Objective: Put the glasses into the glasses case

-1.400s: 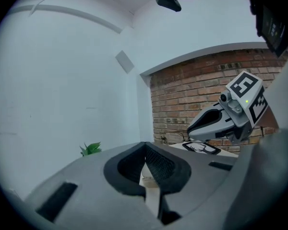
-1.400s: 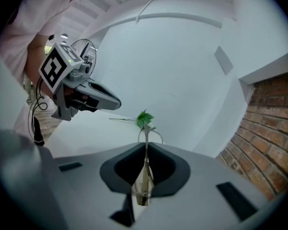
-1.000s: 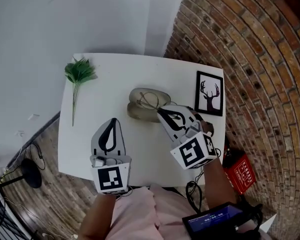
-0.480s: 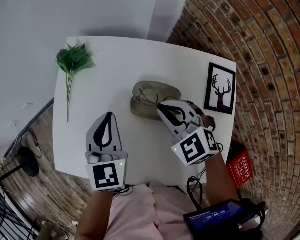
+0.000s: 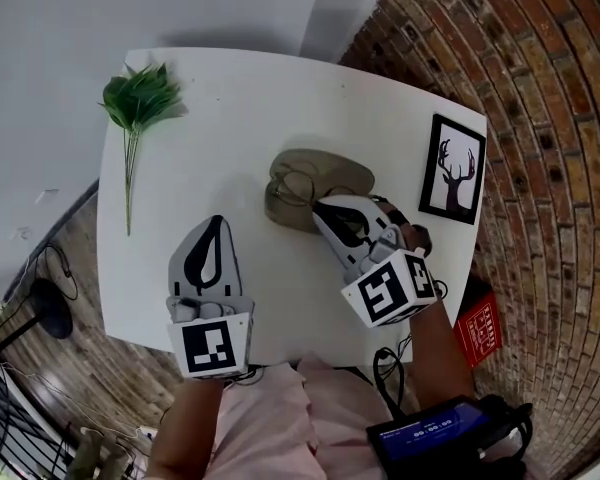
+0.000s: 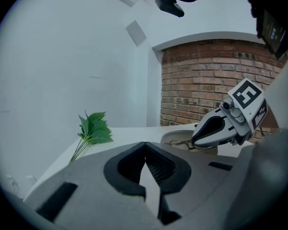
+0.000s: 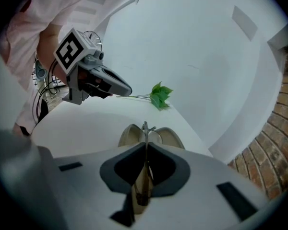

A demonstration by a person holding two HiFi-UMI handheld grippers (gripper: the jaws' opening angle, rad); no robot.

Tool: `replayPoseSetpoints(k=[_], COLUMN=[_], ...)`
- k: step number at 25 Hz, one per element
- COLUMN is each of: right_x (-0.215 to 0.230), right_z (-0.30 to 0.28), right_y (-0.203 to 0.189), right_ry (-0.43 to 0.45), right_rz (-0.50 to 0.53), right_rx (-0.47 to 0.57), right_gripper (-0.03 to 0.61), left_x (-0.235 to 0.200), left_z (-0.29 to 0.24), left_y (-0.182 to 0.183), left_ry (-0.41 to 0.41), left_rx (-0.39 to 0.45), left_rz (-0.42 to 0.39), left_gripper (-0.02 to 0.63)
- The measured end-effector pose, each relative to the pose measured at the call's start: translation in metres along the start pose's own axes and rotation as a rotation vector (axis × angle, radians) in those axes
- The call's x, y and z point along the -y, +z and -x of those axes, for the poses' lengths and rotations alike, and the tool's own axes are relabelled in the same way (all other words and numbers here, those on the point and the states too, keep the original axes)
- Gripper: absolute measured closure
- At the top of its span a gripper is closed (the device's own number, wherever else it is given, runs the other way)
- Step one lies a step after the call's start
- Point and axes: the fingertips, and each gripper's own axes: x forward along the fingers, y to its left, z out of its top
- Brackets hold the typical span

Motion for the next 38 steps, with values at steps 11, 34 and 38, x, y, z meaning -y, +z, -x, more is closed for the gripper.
replayPoseSetpoints(k=[11, 34, 38], right_x=[-0.017, -0.04, -0.044], right_z=[-0.007, -0.006, -0.009], right_y=[-0.007, -0.011, -0.015], right_ry=[0.056, 0.148, 0.162], right_rz=[0.004, 0.002, 0.006], right_rx=[-0.012, 0.015, 0.015], right_gripper=[0.555, 0.555, 0.555], left_x=[-0.008, -0.001, -0.002], left_z=[0.0, 0.003, 0.004], left_y=[-0.005, -0.007, -0.008], left_ry=[0.005, -0.004, 0.001], left_rx=[-0.007, -0.012, -0.012], left_rz=[-0.002, -0.021, -0.022], left_gripper=[0.605, 0.606, 0.606])
